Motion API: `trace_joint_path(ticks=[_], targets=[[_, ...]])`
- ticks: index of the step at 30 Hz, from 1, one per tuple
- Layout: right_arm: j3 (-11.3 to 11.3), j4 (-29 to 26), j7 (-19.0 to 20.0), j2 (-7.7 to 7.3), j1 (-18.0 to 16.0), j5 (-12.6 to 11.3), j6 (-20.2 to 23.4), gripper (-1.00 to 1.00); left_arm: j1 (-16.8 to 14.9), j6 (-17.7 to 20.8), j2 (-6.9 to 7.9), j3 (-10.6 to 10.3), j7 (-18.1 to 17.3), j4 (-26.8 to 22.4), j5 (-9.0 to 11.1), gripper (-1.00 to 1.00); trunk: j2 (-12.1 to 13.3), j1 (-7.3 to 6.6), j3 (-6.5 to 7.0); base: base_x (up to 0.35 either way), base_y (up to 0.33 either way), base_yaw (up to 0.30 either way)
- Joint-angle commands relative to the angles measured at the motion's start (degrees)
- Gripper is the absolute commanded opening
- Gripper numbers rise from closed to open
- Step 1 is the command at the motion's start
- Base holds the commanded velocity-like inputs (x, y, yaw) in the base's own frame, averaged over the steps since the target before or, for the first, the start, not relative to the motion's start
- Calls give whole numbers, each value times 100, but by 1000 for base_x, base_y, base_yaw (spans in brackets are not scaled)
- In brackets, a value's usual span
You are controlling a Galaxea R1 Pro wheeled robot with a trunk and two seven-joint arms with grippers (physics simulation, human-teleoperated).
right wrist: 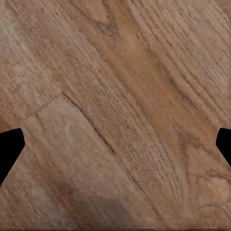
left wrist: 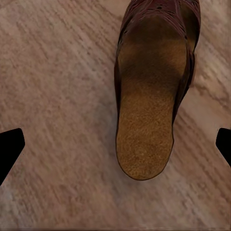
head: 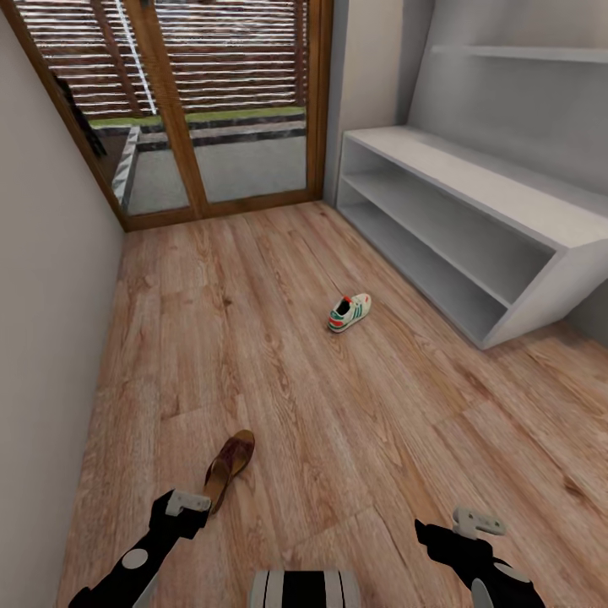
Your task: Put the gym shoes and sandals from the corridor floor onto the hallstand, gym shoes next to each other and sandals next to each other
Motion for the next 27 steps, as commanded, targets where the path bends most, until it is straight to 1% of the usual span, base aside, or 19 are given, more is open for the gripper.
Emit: trace_joint_path(ticks=[1, 7, 13, 20, 24, 27], targets=[[-3, -7, -43, 3, -3, -61, 21, 100, -3, -18, 6, -13, -8, 1, -29, 100, -3, 1, -31, 0, 0, 0], [-3, -7, -43, 3, -1, -62, 21, 100, -3, -18, 2, -13, -18, -1, -65, 100, -11, 17, -210, 0, 0, 0], [-3, -7, -43, 3, -2, -63, 21, 100, -3, -18, 0, -14, -20, -4, -95, 100, -11, 17, -256, 0, 0, 0], [-3, -7, -43, 2, -2, -62, 21, 100, -3, -18, 0, -14, -21, -9, -265, 100, -11, 17, -268, 0, 0, 0], [-3, -7, -43, 3, -3, -61, 21, 100, -3, -18, 0, -14, -21, -10, -294, 100, -11, 17, -277, 0, 0, 0], [-3, -7, -43, 3, -2, -61, 21, 100, -3, -18, 0, -14, -21, -9, -303, 100, -15, 25, -363, 0, 0, 0]])
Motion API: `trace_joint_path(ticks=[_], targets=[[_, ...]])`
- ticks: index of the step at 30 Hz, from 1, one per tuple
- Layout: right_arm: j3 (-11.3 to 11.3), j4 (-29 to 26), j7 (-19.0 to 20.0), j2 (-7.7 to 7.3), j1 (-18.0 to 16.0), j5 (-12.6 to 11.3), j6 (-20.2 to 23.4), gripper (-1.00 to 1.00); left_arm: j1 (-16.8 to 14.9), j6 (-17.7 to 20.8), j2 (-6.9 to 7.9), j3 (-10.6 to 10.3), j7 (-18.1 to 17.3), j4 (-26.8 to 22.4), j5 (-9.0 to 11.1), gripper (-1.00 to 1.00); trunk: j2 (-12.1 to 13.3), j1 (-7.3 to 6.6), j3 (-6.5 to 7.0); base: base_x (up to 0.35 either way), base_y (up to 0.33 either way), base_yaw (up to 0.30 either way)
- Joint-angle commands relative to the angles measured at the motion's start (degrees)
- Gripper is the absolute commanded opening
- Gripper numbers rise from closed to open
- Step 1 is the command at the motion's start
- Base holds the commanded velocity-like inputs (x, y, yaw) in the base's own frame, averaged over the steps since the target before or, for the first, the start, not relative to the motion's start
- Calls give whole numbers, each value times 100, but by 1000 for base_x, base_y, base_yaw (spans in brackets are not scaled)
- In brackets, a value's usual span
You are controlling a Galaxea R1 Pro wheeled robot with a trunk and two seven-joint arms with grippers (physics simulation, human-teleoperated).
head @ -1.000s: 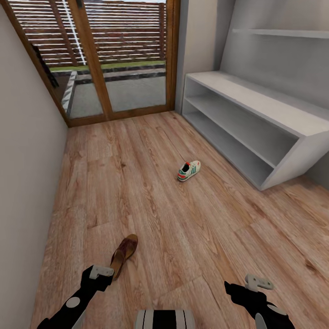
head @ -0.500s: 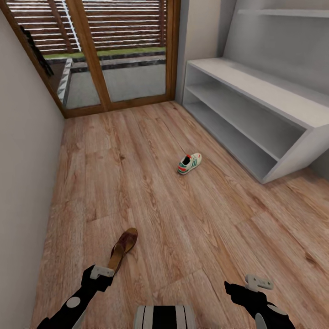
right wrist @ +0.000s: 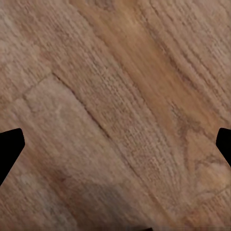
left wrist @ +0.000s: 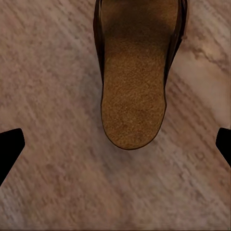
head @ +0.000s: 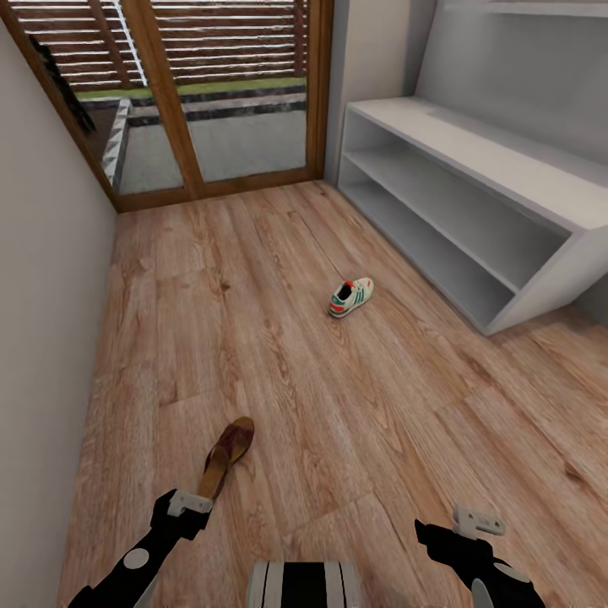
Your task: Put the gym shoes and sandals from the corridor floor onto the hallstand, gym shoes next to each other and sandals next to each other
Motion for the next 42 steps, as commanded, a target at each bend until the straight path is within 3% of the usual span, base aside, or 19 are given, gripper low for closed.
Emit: trace_joint_path(ticks=[1, 11, 42], targets=[[-3, -7, -43, 3, -2, -61, 21, 100, -3, -19, 3, -8, 3, 2, -39, 100, -3, 1, -34, 0, 0, 0], [-3, -7, -43, 3, 2, -61, 21, 100, -3, -19, 3, -8, 10, 1, -48, 100, -15, 25, -324, 0, 0, 0], [-3, -7, -43, 3, 1, -61, 21, 100, -3, -19, -4, -4, 13, 3, -46, 100, -15, 25, -356, 46, 2, 0]])
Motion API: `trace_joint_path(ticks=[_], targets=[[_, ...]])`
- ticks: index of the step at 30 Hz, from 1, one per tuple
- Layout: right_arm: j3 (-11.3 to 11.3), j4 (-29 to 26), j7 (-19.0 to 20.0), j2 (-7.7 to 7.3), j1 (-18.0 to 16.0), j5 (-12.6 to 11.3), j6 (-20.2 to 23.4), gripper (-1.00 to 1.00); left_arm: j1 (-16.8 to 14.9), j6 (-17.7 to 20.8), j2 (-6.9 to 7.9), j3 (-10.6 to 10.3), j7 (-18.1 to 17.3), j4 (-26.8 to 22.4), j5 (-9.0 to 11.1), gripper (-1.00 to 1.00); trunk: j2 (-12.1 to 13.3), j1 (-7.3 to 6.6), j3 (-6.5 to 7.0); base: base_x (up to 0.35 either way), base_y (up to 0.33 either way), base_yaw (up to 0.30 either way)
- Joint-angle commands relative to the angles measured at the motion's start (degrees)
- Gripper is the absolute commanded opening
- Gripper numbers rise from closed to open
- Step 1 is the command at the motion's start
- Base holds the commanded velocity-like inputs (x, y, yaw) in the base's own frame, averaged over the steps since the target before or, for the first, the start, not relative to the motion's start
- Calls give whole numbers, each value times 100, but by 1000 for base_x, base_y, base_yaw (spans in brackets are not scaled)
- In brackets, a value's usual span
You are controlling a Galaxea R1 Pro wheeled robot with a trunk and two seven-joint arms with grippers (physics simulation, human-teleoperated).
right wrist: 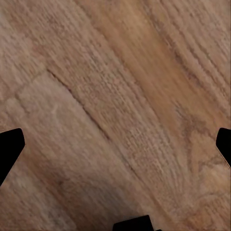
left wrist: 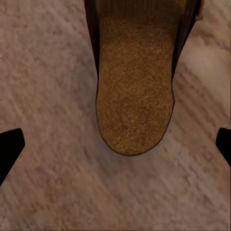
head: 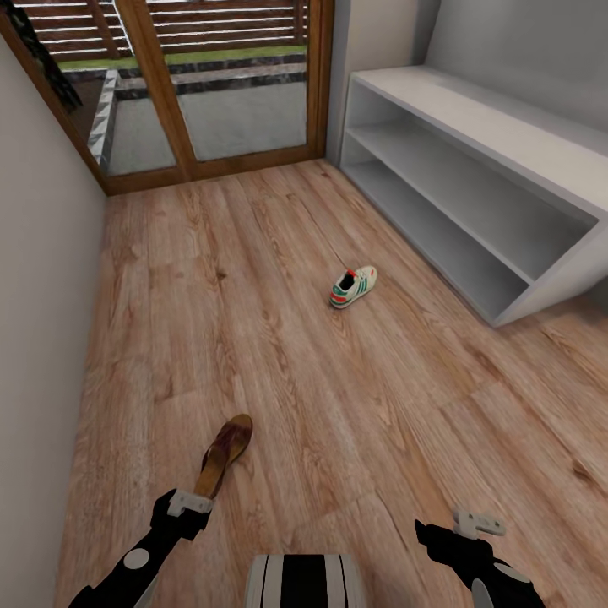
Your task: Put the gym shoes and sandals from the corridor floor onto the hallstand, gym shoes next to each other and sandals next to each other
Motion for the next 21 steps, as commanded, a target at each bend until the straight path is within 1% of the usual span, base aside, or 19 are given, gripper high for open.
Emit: trace_joint_path(ticks=[1, 4, 6, 17, 21], targets=[[-3, -7, -43, 3, -2, -61, 21, 100, -2, -19, 2, -10, 4, 1, -39, 100, -1, 2, -3, 302, 0, 0], [-3, -7, -43, 3, -2, -61, 21, 100, -2, -19, 2, -11, 7, 2, -39, 100, -1, 2, -3, 288, 0, 0], [-3, -7, -43, 2, -1, -61, 21, 100, -2, -19, 1, -12, 7, 2, -37, 100, -1, 2, -3, 149, 0, 0], [-3, -7, -43, 2, -2, -61, 21, 100, -2, -19, 1, -13, 5, 4, -39, 100, -1, 2, -3, 24, -3, 0], [-4, -7, -43, 3, -4, -61, 21, 100, -2, -19, 0, -13, 7, 2, -42, 100, -1, 2, -3, 100, -83, 0]])
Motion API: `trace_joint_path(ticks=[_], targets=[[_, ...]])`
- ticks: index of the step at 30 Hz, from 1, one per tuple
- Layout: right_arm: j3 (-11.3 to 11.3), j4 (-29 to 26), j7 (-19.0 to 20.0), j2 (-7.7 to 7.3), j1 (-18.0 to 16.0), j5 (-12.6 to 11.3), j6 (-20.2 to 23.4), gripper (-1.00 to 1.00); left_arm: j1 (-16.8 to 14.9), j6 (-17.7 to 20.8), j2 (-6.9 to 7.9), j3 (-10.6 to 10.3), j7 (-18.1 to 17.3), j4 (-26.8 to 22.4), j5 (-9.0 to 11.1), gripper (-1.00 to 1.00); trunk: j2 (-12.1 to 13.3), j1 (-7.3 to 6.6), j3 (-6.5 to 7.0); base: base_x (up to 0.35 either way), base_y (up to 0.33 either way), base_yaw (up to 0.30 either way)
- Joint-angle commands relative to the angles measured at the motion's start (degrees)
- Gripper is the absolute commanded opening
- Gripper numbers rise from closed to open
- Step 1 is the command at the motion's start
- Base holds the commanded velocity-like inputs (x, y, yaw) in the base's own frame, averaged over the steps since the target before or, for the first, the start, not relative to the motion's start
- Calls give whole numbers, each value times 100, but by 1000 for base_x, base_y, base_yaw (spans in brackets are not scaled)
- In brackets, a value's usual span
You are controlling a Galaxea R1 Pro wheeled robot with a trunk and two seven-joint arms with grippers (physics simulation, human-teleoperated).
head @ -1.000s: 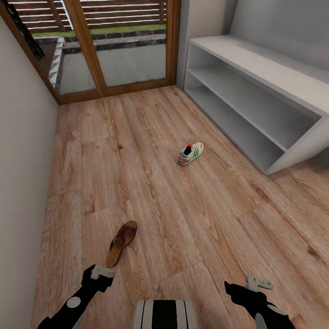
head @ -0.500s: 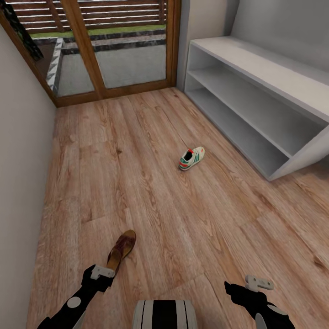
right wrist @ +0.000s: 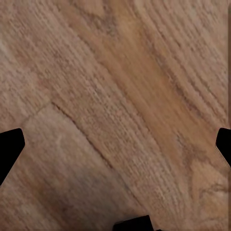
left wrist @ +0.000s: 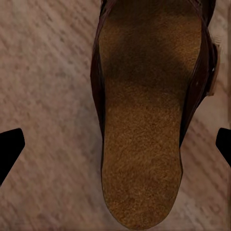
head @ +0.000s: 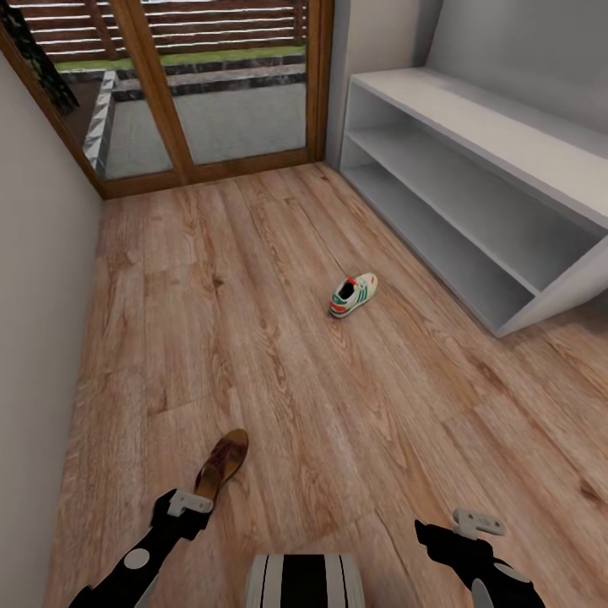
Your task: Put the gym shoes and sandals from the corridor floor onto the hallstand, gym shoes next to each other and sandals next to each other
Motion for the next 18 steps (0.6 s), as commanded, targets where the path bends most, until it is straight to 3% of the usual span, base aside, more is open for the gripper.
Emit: trace_joint_path(ticks=[1, 13, 18], targets=[[-3, -6, -43, 3, -1, -61, 21, 100, -2, -18, 3, -8, 4, 3, -39, 100, -1, 0, -3, 77, -64, 0], [-5, -6, -43, 3, -3, -61, 21, 100, -2, -18, 0, -8, -1, 2, -38, 100, -1, 0, -3, 14, -12, 0], [-5, -6, -43, 3, -4, -61, 21, 100, -2, -18, 3, -8, -2, 4, -37, 100, -8, 13, -121, 0, 0, 0]])
